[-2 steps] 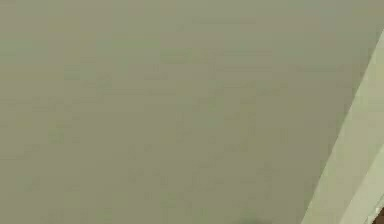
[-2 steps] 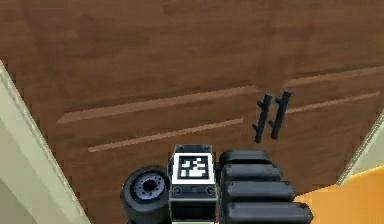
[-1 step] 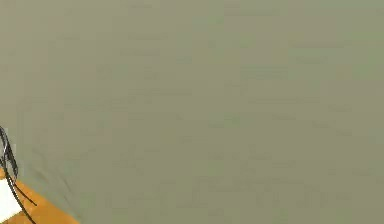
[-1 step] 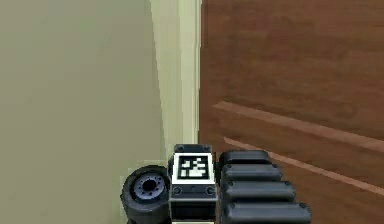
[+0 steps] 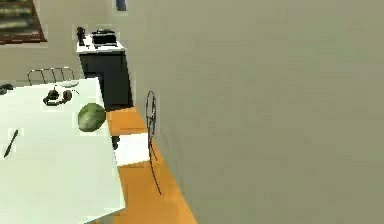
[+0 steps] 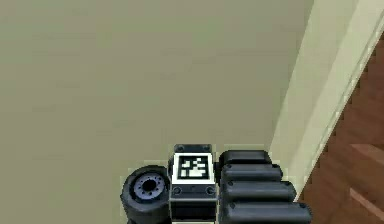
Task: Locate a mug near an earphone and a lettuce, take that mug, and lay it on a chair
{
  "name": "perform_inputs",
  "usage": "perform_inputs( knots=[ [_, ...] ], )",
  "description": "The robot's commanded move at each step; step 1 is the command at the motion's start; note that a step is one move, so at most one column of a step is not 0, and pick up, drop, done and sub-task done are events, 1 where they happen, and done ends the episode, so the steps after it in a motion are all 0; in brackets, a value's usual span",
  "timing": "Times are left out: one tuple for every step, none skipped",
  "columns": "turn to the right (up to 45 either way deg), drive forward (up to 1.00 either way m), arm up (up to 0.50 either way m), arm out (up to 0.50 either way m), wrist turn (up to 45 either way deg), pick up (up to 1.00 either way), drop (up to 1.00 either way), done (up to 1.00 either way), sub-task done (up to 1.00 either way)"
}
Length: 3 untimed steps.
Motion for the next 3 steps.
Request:
perform_inputs(
  knots=[
    [-45.0, 0.0, 0.0, 0.0, 0.0, 0.0, 0.0, 0.0, 0.0],
    [-18.0, 0.0, 0.0, 0.0, 0.0, 0.0, 0.0, 0.0, 0.0],
    [0.0, 0.05, 0.0, 0.0, 0.0, 0.0, 0.0, 0.0, 0.0]
  ],
)
